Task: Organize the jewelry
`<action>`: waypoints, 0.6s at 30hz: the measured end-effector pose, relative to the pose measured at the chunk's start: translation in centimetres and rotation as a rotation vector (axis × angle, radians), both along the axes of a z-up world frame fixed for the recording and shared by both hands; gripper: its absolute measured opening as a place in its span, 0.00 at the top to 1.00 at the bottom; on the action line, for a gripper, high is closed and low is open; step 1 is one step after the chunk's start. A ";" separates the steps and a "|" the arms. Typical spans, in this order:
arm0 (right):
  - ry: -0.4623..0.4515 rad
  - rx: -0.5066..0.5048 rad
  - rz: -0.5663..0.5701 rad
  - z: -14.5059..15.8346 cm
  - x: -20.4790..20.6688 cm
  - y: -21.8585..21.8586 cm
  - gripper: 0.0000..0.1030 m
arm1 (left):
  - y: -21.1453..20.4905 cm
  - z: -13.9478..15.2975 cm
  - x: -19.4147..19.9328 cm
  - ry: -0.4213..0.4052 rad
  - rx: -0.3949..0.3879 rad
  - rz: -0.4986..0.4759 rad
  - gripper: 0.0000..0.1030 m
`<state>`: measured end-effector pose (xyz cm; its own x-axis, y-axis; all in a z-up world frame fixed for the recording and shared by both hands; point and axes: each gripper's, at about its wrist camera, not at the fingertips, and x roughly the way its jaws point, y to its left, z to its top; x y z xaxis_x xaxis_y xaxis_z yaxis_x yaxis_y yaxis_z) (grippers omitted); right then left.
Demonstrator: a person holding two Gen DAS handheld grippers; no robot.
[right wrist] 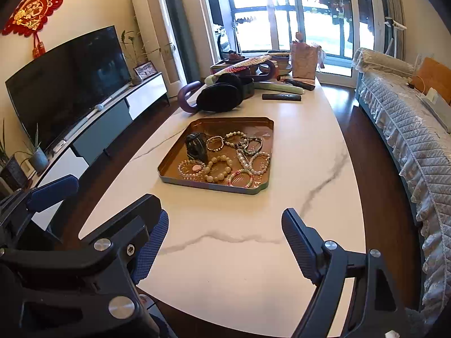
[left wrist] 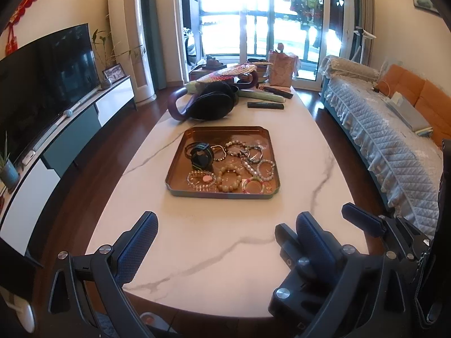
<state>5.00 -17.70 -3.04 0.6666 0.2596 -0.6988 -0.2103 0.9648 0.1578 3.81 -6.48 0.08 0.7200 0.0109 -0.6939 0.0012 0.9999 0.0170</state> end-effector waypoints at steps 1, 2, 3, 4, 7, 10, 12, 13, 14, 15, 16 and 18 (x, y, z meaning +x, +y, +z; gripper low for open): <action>0.002 -0.008 -0.005 0.1 0.0 0.1 0.21 | 0.1 0.0 0.0 0.002 -0.002 0.000 0.04; 0.002 -0.012 -0.010 0.1 0.0 0.1 0.20 | 0.1 0.0 0.1 0.003 -0.005 0.001 0.04; 0.003 -0.015 -0.014 0.1 0.0 0.1 0.20 | 0.1 0.0 0.0 0.000 -0.003 0.001 0.03; 0.004 -0.015 -0.015 0.1 0.0 0.1 0.20 | 0.1 0.0 0.1 0.002 0.000 0.003 0.03; 0.017 -0.016 -0.012 -0.1 0.4 0.2 0.20 | 0.4 -0.2 0.3 0.015 -0.001 0.006 0.03; 0.027 -0.013 -0.010 -0.3 0.5 0.2 0.20 | 0.5 -0.4 0.5 0.027 0.002 0.009 0.03; 0.032 -0.012 -0.010 -0.4 0.6 0.2 0.20 | 0.4 -0.5 0.6 0.033 0.003 0.008 0.03; 0.035 -0.012 -0.010 -0.5 0.6 0.2 0.20 | 0.4 -0.6 0.6 0.037 0.004 0.008 0.03; 0.038 -0.011 -0.010 -0.6 0.6 0.2 0.20 | 0.4 -0.7 0.7 0.039 0.006 0.007 0.03; 0.040 -0.010 -0.010 -0.6 0.6 0.2 0.20 | 0.4 -0.7 0.6 0.041 0.007 0.006 0.03; 0.044 -0.010 -0.013 -0.7 0.7 0.2 0.20 | 0.4 -0.8 0.7 0.044 0.007 0.004 0.03; 0.048 -0.010 -0.015 -0.8 0.7 0.2 0.20 | 0.3 -0.9 0.8 0.049 0.008 0.002 0.03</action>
